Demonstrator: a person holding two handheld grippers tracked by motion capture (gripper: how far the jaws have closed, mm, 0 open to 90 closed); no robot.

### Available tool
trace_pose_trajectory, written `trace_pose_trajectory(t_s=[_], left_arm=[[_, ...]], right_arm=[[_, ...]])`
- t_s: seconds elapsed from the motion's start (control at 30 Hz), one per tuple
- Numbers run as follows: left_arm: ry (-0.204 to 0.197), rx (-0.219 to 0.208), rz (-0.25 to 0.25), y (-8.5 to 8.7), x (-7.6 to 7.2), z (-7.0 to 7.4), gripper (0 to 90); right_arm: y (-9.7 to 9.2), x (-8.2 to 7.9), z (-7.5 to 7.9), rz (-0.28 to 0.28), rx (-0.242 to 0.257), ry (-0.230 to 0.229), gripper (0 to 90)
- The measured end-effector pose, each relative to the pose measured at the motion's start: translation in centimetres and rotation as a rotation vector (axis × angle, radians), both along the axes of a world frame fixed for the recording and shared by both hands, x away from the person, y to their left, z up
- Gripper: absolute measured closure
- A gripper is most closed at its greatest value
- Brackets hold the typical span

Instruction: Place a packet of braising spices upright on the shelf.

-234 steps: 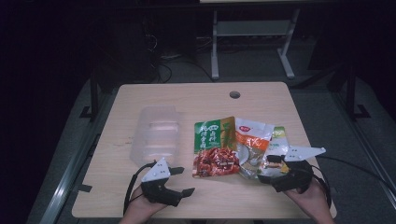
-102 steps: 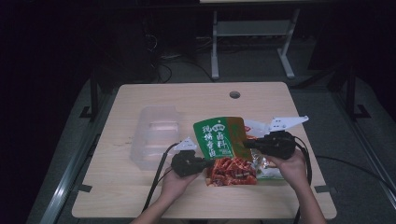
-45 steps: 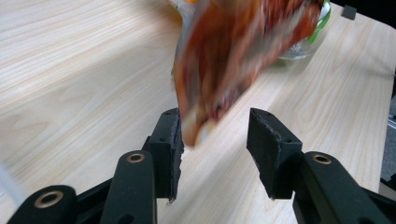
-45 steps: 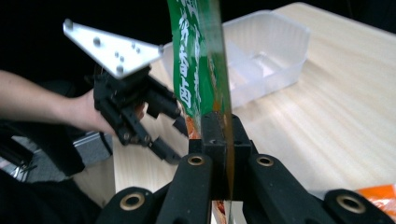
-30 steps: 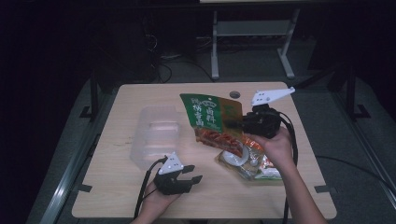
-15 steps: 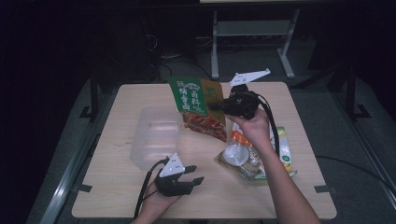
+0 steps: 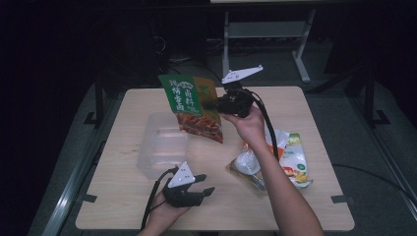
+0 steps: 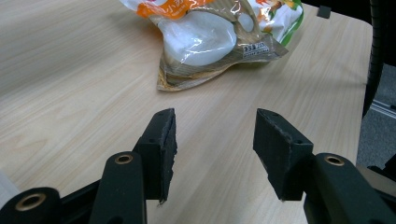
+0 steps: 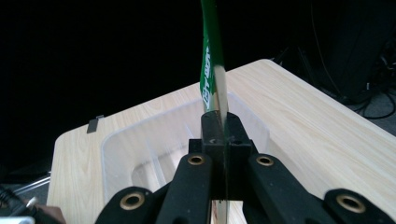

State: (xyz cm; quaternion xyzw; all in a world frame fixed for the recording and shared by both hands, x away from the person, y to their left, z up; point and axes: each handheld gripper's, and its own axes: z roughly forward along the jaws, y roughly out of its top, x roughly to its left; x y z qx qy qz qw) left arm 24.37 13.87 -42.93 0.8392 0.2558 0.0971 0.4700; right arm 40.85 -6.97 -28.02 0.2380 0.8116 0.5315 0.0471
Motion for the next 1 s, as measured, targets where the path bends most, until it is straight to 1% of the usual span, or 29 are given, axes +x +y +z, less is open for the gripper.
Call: trace_pose_trajectory(t_s=[0.1, 0.27, 0.43, 0.47, 0.5, 0.6, 0.63, 0.7, 0.73, 0.83, 0.87, 1.0], left_arm=[[0.012, -0.002, -0.009, -0.1, 0.0, 0.0, 46.8], [0.013, -0.006, -0.011, -0.1, 0.1, -0.1, 46.9], [0.013, -0.007, -0.018, -0.1, 0.0, -0.1, 47.2], [0.008, 0.005, -0.025, -0.1, 0.1, 0.0, 47.2], [0.007, 0.007, -0.026, -0.1, 0.0, 0.0, 47.2], [0.0, 0.022, -0.036, 0.0, 0.1, 0.0, 47.2], [0.002, 0.015, -0.035, -0.1, 0.1, 0.0, 47.1], [0.003, 0.013, -0.034, -0.1, 0.1, -0.1, 47.0], [0.005, 0.009, -0.033, -0.1, 0.1, -0.1, 46.9], [0.014, -0.004, -0.024, -0.1, 0.1, -0.1, 46.4], [0.014, -0.004, -0.024, -0.1, 0.1, -0.1, 46.3], [0.018, -0.01, -0.024, -0.1, 0.1, -0.1, 46.2]], right_arm=[[0.7, 0.5, -0.2, 0.001, 0.007, 0.003, 90.0], [2.2, 1.4, -0.1, 0.001, 0.006, -0.005, 90.0], [3.8, 2.4, -0.2, 0.005, 0.0, 0.002, 90.0], [4.1, 2.6, -0.3, 0.005, 0.0, 0.002, 90.0], [4.4, 2.7, -0.4, 0.005, 0.003, -0.001, 90.0], [5.2, 3.3, -0.8, 0.005, 0.019, 0.012, 90.0], [5.5, 3.5, -1.0, 0.007, 0.016, 0.009, 90.0], [5.8, 3.7, -1.2, 0.006, 0.018, 0.015, 90.0], [6.5, 4.1, -1.6, 0.006, 0.017, 0.023, 90.0], [7.4, 4.7, -2.2, 0.008, 0.007, 0.024, 90.0], [7.7, 4.8, -2.3, 0.008, 0.014, 0.036, 90.0], [8.8, 5.5, -3.2, 0.01, 0.023, 0.049, 90.0]])
